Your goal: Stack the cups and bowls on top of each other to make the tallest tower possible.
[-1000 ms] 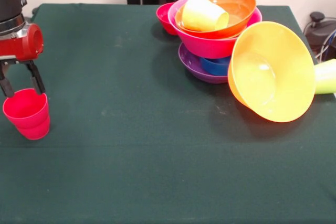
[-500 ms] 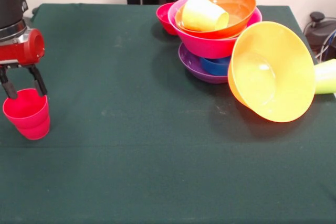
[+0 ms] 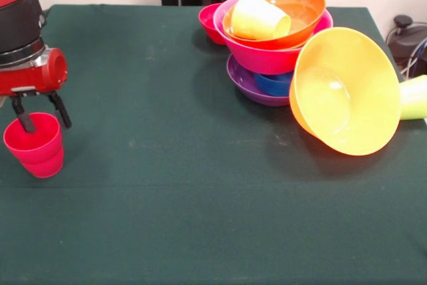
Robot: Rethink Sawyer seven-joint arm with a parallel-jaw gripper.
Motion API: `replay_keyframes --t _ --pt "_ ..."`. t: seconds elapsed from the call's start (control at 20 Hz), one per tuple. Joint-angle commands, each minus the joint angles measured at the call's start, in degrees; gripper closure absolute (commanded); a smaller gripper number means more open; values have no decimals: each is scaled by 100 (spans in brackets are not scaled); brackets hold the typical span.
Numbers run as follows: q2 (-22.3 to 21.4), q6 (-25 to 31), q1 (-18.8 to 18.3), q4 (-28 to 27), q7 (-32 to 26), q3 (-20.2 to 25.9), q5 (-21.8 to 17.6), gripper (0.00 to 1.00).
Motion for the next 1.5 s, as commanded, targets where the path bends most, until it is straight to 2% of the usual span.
replay_keyframes --t 0.05,0.85,1.5 --pt "169 -338 91 318 -539 -300 -471 0" --pt "442 -514 11 242 -565 -313 -545 0" --pt "425 -598 6 240 -515 -362 -587 0"
